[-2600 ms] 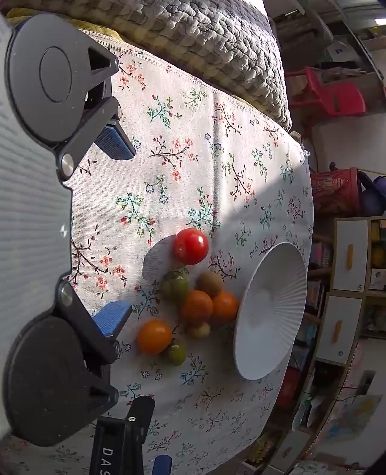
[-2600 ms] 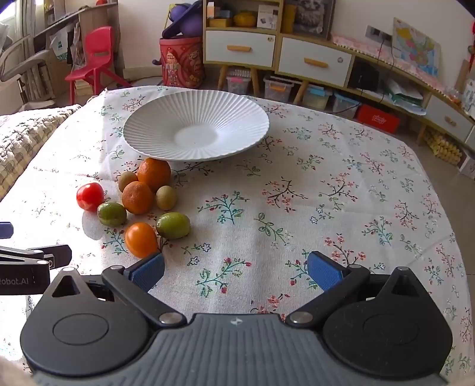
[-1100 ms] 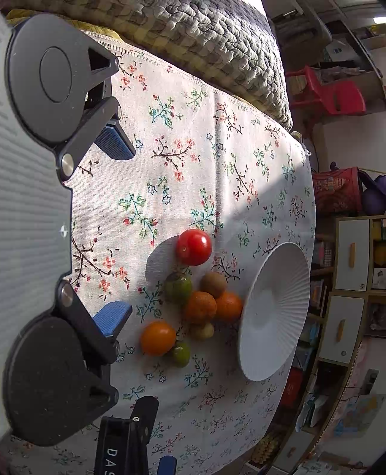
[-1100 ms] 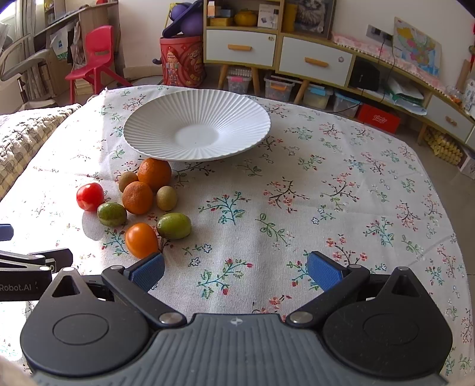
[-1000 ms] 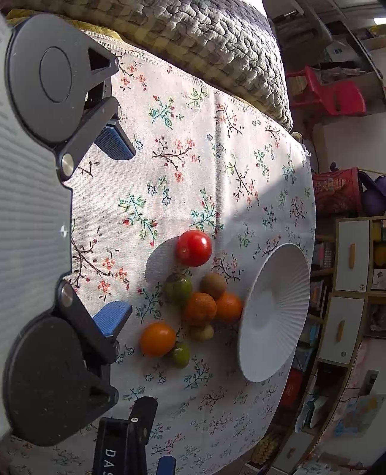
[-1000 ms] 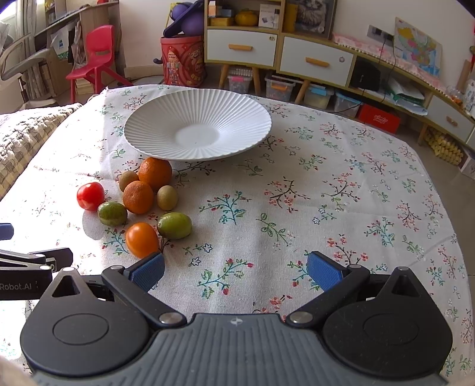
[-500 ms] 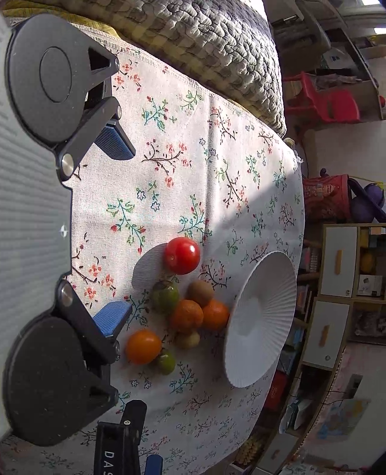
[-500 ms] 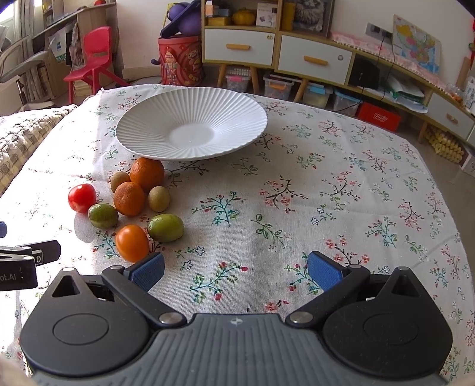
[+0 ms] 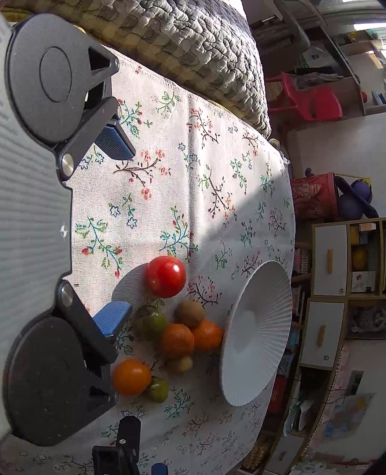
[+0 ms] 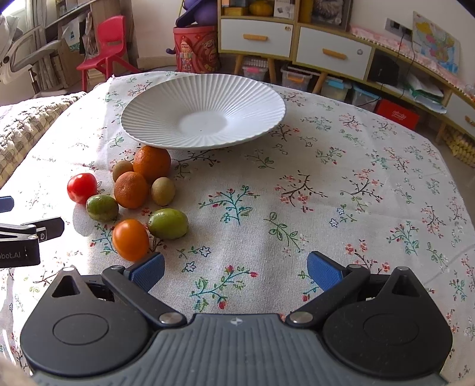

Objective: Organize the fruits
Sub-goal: 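Grasp the red tomato with the left tool while the right tool grasps a green lime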

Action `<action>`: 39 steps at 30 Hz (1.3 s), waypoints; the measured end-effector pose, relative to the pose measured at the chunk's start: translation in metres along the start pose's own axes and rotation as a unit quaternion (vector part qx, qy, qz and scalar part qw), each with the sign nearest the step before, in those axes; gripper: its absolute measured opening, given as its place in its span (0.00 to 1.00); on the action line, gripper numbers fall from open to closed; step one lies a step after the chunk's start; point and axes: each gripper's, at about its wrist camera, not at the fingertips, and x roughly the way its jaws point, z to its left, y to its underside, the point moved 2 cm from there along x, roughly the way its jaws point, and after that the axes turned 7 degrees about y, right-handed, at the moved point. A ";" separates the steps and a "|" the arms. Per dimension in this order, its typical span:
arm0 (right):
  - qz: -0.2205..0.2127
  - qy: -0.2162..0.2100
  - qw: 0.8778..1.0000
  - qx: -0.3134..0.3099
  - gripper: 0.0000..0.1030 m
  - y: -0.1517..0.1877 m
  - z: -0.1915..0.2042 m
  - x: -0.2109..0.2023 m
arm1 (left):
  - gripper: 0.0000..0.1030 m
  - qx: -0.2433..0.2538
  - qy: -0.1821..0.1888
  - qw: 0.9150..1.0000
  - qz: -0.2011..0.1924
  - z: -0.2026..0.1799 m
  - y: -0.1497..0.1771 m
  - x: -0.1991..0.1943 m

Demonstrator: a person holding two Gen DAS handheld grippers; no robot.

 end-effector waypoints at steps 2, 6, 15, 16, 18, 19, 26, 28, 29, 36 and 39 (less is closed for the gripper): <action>-0.001 -0.007 1.000 -0.001 0.96 0.000 -0.001 0.005 | 0.88 0.002 -0.002 1.000 -0.008 0.002 -0.001 0.004; 0.003 -0.019 1.000 -0.001 0.82 0.003 -0.001 0.014 | 0.86 0.002 0.019 1.000 -0.019 0.005 0.001 0.014; -0.020 -0.036 0.998 -0.041 0.84 0.010 0.015 0.008 | 0.86 0.029 0.063 0.996 -0.048 0.005 0.004 0.033; -0.022 -0.037 0.998 -0.044 0.84 0.011 0.016 0.007 | 0.86 0.027 0.065 0.996 -0.053 0.005 0.003 0.034; -0.027 -0.036 0.998 -0.048 0.83 0.011 0.019 0.005 | 0.86 0.027 0.068 0.996 -0.059 0.005 0.003 0.036; -0.029 -0.035 0.998 -0.051 0.82 0.011 0.019 0.006 | 0.86 0.028 0.069 0.995 -0.061 0.005 0.003 0.037; -0.045 -0.050 0.995 -0.069 0.70 0.006 0.028 0.007 | 0.77 0.028 0.086 0.991 -0.094 0.001 0.000 0.036; -0.046 -0.051 0.995 -0.072 0.66 0.005 0.030 0.007 | 0.69 0.029 0.092 0.990 -0.102 -0.002 -0.001 0.034; -0.048 -0.053 0.995 -0.073 0.64 0.004 0.032 0.007 | 0.67 0.029 0.095 0.990 -0.104 -0.003 -0.001 0.034; -0.045 -0.072 0.994 -0.076 0.45 0.001 0.040 0.006 | 0.49 0.023 0.108 0.987 -0.113 -0.007 -0.003 0.033; -0.044 -0.075 0.993 -0.076 0.41 0.000 0.042 0.006 | 0.42 0.018 0.112 0.987 -0.115 -0.007 -0.002 0.032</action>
